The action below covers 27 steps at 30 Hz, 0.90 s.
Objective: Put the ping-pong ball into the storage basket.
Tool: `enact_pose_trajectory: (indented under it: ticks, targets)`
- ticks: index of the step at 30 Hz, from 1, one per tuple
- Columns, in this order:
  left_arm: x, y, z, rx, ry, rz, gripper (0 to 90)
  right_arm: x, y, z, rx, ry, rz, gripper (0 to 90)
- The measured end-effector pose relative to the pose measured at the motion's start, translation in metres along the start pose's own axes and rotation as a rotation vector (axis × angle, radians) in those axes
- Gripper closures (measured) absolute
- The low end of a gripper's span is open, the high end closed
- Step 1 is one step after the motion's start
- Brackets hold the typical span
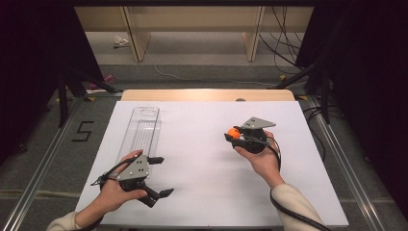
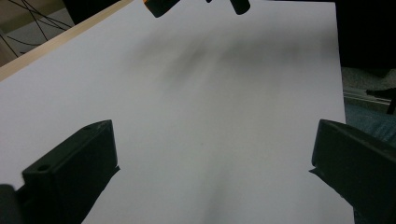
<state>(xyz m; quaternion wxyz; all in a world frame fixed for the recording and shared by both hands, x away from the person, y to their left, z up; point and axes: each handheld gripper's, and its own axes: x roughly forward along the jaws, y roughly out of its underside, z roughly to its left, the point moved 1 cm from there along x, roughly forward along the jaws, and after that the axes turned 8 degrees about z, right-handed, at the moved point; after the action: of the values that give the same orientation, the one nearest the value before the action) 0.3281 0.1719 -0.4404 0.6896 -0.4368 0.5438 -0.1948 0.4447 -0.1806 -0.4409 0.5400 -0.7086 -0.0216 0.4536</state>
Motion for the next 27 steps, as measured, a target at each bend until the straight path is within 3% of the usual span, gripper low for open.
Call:
enact_pose_trajectory:
  ticks: [27]
  targets:
    - [0.000, 0.000, 0.000, 0.005, 0.002, 0.001, 0.0, 0.005, -0.009, 0.015, -0.024, -0.038, -0.016, 51.6]
